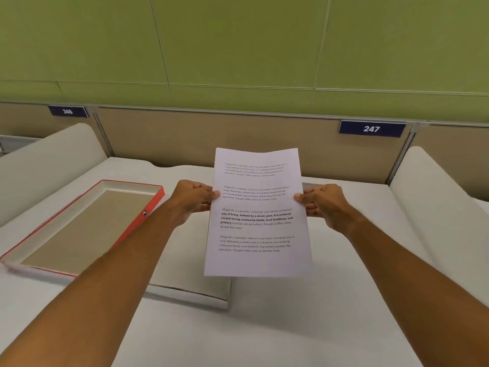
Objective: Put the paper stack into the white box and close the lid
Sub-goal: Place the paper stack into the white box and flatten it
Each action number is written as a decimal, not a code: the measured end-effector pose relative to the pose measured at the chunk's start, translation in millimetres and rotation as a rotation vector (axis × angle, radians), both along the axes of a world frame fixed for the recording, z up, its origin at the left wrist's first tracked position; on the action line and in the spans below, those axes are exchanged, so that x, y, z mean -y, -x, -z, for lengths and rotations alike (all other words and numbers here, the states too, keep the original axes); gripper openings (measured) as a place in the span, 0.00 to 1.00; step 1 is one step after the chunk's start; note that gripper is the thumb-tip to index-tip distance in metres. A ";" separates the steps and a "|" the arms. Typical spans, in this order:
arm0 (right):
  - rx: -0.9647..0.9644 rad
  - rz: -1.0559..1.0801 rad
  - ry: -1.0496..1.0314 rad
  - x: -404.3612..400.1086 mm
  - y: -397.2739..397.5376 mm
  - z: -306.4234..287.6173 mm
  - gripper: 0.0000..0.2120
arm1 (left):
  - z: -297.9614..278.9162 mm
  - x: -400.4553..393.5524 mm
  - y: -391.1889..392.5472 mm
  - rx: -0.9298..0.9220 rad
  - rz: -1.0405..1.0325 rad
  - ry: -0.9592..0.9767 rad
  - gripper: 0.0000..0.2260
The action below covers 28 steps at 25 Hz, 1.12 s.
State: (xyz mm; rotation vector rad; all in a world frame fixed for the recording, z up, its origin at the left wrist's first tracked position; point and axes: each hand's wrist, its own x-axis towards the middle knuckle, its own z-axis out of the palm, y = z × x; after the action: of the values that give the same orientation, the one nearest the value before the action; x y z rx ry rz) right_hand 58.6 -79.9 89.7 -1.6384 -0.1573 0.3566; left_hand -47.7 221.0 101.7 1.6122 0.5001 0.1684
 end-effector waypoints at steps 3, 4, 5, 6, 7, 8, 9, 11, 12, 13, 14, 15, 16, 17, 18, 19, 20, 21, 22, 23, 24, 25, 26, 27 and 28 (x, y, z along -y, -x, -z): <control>-0.056 0.008 0.068 -51.7 6.9 12.1 0.14 | 11.3 -48.9 2.9 -0.058 -0.005 0.026 0.08; -0.082 0.018 0.083 -69.0 9.2 17.5 0.15 | 15.9 -64.6 2.2 -0.083 -0.003 0.024 0.06; -0.103 0.027 0.094 -85.2 11.6 23.5 0.15 | 22.4 -79.4 0.4 -0.108 -0.010 0.022 0.06; -0.126 0.039 0.109 -101.8 13.7 29.1 0.14 | 28.6 -93.3 -0.8 -0.134 -0.020 0.019 0.05; -0.157 0.058 0.126 -116.2 15.3 34.4 0.11 | 34.2 -105.4 -1.8 -0.157 -0.030 0.014 0.05; -0.191 0.080 0.139 -131.8 16.4 40.6 0.09 | 40.7 -118.4 -3.1 -0.177 -0.033 0.011 0.06; -0.220 0.097 0.151 -144.3 18.7 47.1 0.07 | 47.5 -128.9 -4.8 -0.194 -0.035 0.010 0.07; -0.267 0.117 0.194 -165.0 24.3 60.9 0.06 | 61.3 -146.3 -7.4 -0.233 -0.040 0.012 0.10; -0.288 0.134 0.223 -173.3 25.8 67.3 0.07 | 67.8 -153.4 -8.7 -0.259 -0.037 0.006 0.10; -0.304 0.152 0.251 -181.7 26.5 74.2 0.07 | 74.5 -160.6 -10.5 -0.286 -0.031 -0.002 0.08; -0.314 0.163 0.276 -188.4 27.5 80.5 0.08 | 80.9 -165.9 -12.5 -0.314 -0.025 -0.007 0.08; -0.320 0.170 0.298 -193.4 28.9 86.1 0.08 | 87.5 -169.3 -14.6 -0.335 -0.020 -0.013 0.09; -0.324 0.182 0.320 -198.1 29.8 90.5 0.09 | 92.6 -171.4 -16.8 -0.346 -0.014 -0.024 0.10; -0.326 0.201 0.340 -201.7 30.3 93.9 0.09 | 96.4 -172.6 -19.5 -0.349 -0.009 -0.043 0.11; -0.327 0.227 0.357 -204.7 30.2 97.3 0.09 | 99.3 -173.1 -22.8 -0.354 -0.003 -0.062 0.12; -0.326 0.249 0.373 -207.0 30.1 99.7 0.09 | 101.7 -173.4 -26.6 -0.362 0.003 -0.080 0.12; -0.323 0.266 0.386 -209.2 30.3 101.2 0.09 | 103.6 -173.0 -29.7 -0.372 0.010 -0.097 0.13; -0.320 0.279 0.400 -210.9 30.3 102.3 0.09 | 105.6 -172.2 -32.8 -0.383 0.019 -0.119 0.13; -0.313 0.293 0.415 -212.7 30.0 102.9 0.10 | 106.8 -171.3 -35.3 -0.392 0.022 -0.148 0.14; -0.302 0.307 0.436 -214.5 29.7 103.8 0.10 | 107.9 -170.6 -38.2 -0.401 0.023 -0.186 0.14; -0.289 0.317 0.462 -216.9 29.6 104.4 0.10 | 108.7 -170.2 -40.5 -0.408 0.022 -0.224 0.15; -0.277 0.324 0.485 -219.4 29.7 104.9 0.10 | 110.4 -170.1 -42.8 -0.411 0.020 -0.253 0.15; -0.269 0.332 0.503 -221.9 29.4 105.5 0.10 | 112.2 -169.9 -44.9 -0.412 0.021 -0.270 0.15; -0.262 0.341 0.513 -224.6 28.6 106.0 0.09 | 114.1 -170.2 -46.7 -0.411 0.023 -0.287 0.14; -0.256 0.349 0.524 -227.2 27.8 107.1 0.09 | 115.9 -170.7 -48.0 -0.414 0.025 -0.307 0.13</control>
State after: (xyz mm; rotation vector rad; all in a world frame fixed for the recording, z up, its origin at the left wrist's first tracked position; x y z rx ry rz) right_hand 30.8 147.3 -17.4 -2.0702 0.4463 0.3523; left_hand 0.3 391.6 -14.2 1.9641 0.8008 -0.1185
